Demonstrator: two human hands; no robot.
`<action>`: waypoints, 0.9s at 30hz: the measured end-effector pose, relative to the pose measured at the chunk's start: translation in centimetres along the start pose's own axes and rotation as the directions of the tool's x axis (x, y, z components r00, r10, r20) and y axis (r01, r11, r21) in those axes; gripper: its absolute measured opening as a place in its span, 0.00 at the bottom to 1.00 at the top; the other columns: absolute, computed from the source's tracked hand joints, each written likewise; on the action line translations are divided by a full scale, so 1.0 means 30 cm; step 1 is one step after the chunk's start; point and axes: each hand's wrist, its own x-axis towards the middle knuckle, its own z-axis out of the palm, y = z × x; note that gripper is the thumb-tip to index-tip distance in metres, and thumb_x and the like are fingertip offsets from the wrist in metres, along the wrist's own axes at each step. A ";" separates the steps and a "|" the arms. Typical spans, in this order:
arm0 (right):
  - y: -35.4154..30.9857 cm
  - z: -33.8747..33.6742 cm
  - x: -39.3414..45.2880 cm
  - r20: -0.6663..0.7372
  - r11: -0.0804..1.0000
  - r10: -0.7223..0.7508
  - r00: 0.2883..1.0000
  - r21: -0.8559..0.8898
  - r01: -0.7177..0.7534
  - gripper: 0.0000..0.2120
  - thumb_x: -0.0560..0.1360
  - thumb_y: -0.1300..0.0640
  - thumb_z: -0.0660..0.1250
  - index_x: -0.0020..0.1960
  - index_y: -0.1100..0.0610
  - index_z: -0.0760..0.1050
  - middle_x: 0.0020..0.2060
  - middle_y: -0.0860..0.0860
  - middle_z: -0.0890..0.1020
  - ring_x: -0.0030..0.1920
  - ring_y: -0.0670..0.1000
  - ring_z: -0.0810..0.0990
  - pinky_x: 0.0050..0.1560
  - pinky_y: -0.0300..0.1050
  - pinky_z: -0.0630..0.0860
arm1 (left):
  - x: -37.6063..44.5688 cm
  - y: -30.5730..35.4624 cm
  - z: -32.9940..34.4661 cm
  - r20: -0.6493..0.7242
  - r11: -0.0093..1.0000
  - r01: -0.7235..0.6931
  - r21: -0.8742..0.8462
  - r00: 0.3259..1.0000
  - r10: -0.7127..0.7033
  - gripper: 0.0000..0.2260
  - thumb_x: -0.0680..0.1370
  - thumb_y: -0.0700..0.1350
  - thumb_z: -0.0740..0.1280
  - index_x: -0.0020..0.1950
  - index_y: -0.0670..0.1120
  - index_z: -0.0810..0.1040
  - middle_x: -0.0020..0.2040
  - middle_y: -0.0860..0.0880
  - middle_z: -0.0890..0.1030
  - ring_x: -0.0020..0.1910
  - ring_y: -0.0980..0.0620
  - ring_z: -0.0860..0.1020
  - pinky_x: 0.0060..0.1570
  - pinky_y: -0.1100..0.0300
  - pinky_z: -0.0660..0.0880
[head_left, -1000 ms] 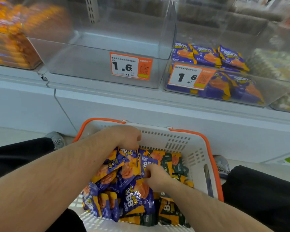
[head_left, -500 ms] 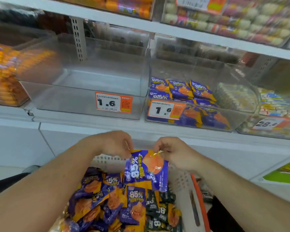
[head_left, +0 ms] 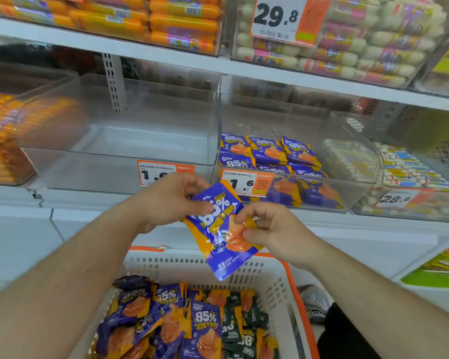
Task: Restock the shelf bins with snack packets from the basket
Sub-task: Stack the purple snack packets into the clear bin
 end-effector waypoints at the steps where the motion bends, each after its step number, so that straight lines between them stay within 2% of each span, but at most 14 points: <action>1: -0.010 -0.005 0.005 -0.047 0.999 -0.037 0.998 -0.012 0.036 0.19 0.73 0.78 0.63 0.42 0.54 0.77 0.42 0.45 0.85 0.43 0.49 0.82 0.46 0.48 0.80 | -0.001 0.020 0.010 -0.078 0.998 -0.056 -0.028 0.996 0.053 0.07 0.75 0.34 0.71 0.48 0.45 0.78 0.38 0.50 0.85 0.34 0.55 0.82 0.32 0.62 0.78; 3: -0.052 -0.018 0.022 -0.166 0.994 -0.097 0.981 0.039 0.104 0.20 0.73 0.80 0.60 0.42 0.56 0.76 0.38 0.44 0.85 0.41 0.50 0.83 0.44 0.49 0.81 | 0.002 0.058 0.032 -0.232 0.978 -0.174 -0.114 0.962 0.144 0.07 0.77 0.37 0.69 0.49 0.49 0.78 0.35 0.54 0.84 0.31 0.58 0.79 0.29 0.65 0.74; 4: -0.083 -0.031 0.031 -0.232 0.987 -0.113 0.966 0.089 0.137 0.20 0.73 0.81 0.59 0.42 0.57 0.76 0.35 0.44 0.84 0.37 0.48 0.83 0.40 0.45 0.82 | 0.007 0.071 0.042 -0.283 0.959 -0.231 -0.166 0.942 0.178 0.07 0.78 0.38 0.68 0.51 0.50 0.77 0.36 0.55 0.84 0.32 0.58 0.79 0.29 0.66 0.74; 6: -0.149 -0.081 0.062 -0.375 0.969 -0.123 0.919 0.153 0.192 0.20 0.73 0.82 0.56 0.42 0.58 0.74 0.33 0.45 0.84 0.32 0.44 0.83 0.33 0.39 0.80 | 0.023 0.080 0.061 -0.338 0.933 -0.315 -0.174 0.909 0.244 0.12 0.78 0.39 0.68 0.59 0.51 0.75 0.44 0.55 0.83 0.38 0.57 0.78 0.34 0.68 0.73; 7: -0.178 -0.116 0.084 -0.441 0.966 -0.124 0.889 0.152 0.210 0.20 0.73 0.81 0.56 0.42 0.57 0.73 0.33 0.46 0.84 0.32 0.44 0.83 0.33 0.39 0.79 | 0.030 0.074 0.070 -0.355 0.934 -0.344 -0.100 0.889 0.289 0.16 0.78 0.39 0.69 0.64 0.50 0.72 0.49 0.56 0.81 0.43 0.57 0.78 0.38 0.69 0.73; 9: -0.219 -0.187 0.131 -0.547 0.974 -0.128 0.827 0.089 0.210 0.18 0.74 0.78 0.58 0.43 0.56 0.73 0.37 0.50 0.84 0.35 0.47 0.84 0.36 0.45 0.79 | 0.043 0.045 0.086 -0.353 0.892 -0.376 0.250 0.822 0.446 0.26 0.76 0.43 0.71 0.72 0.48 0.67 0.59 0.57 0.76 0.55 0.54 0.75 0.53 0.66 0.71; 11: -0.234 -0.253 0.186 -0.618 0.990 -0.098 0.780 0.017 0.138 0.16 0.73 0.76 0.62 0.43 0.56 0.74 0.45 0.57 0.83 0.41 0.53 0.84 0.39 0.45 0.81 | 0.053 0.011 0.103 -0.266 0.704 -0.285 0.650 0.783 0.562 0.34 0.71 0.51 0.68 0.76 0.49 0.63 0.71 0.52 0.69 0.70 0.50 0.66 0.66 0.55 0.61; 14: -0.183 -0.347 0.285 -0.679 0.995 -0.013 0.734 -0.079 -0.055 0.12 0.73 0.70 0.66 0.41 0.54 0.75 0.46 0.58 0.81 0.40 0.56 0.83 0.36 0.45 0.83 | 0.069 -0.020 0.115 -0.143 0.521 -0.134 0.843 0.877 0.458 0.40 0.73 0.56 0.67 0.80 0.56 0.50 0.80 0.48 0.49 0.78 0.48 0.48 0.73 0.47 0.45; 16: -0.118 -0.402 0.350 -0.696 0.964 0.063 0.716 -0.144 -0.224 0.06 0.72 0.62 0.71 0.39 0.54 0.75 0.43 0.57 0.82 0.42 0.57 0.83 0.43 0.51 0.83 | 0.083 -0.037 0.123 -0.116 0.451 -0.074 0.890 0.919 0.378 0.41 0.74 0.56 0.67 0.79 0.58 0.44 0.79 0.50 0.40 0.78 0.50 0.42 0.73 0.47 0.40; 18: -0.068 -0.427 0.383 -0.679 0.892 0.101 0.727 -0.262 -0.369 0.05 0.73 0.58 0.70 0.40 0.55 0.76 0.41 0.55 0.80 0.41 0.55 0.78 0.45 0.46 0.78 | 0.090 -0.037 0.131 -0.149 0.460 -0.055 0.886 0.906 0.396 0.41 0.74 0.54 0.68 0.79 0.58 0.47 0.79 0.49 0.40 0.78 0.51 0.43 0.72 0.48 0.38; 20: -0.057 -0.428 0.381 -0.667 0.749 0.099 0.738 -0.439 -0.496 0.05 0.76 0.61 0.66 0.40 0.58 0.75 0.38 0.55 0.75 0.41 0.54 0.72 0.41 0.43 0.73 | 0.093 -0.034 0.140 -0.174 0.475 -0.048 0.879 0.895 0.411 0.40 0.73 0.53 0.69 0.79 0.57 0.50 0.80 0.48 0.42 0.78 0.51 0.44 0.72 0.48 0.39; 22: -0.068 -0.412 0.367 -0.617 0.674 0.156 0.771 -0.504 -0.539 0.08 0.74 0.62 0.67 0.38 0.58 0.70 0.39 0.54 0.73 0.43 0.54 0.71 0.43 0.44 0.74 | 0.095 -0.037 0.147 -0.179 0.455 -0.027 0.890 0.897 0.403 0.41 0.72 0.52 0.69 0.79 0.56 0.49 0.79 0.48 0.41 0.77 0.50 0.44 0.72 0.48 0.38; 24: -0.094 -0.381 0.354 -0.554 0.588 0.238 0.798 -0.572 -0.572 0.08 0.73 0.60 0.69 0.38 0.57 0.71 0.44 0.55 0.76 0.44 0.54 0.74 0.48 0.46 0.76 | 0.095 -0.037 0.148 -0.182 0.450 -0.016 0.893 0.901 0.394 0.42 0.71 0.50 0.70 0.79 0.56 0.49 0.79 0.48 0.41 0.77 0.50 0.43 0.72 0.49 0.37; 27: -0.138 -0.338 0.342 -0.491 0.354 0.325 0.808 -0.729 -0.585 0.19 0.81 0.49 0.62 0.33 0.56 0.67 0.34 0.52 0.75 0.38 0.53 0.74 0.35 0.38 0.70 | 0.092 -0.039 0.151 -0.189 0.458 -0.023 0.889 0.892 0.410 0.43 0.70 0.49 0.70 0.79 0.55 0.50 0.80 0.47 0.43 0.77 0.50 0.45 0.72 0.49 0.36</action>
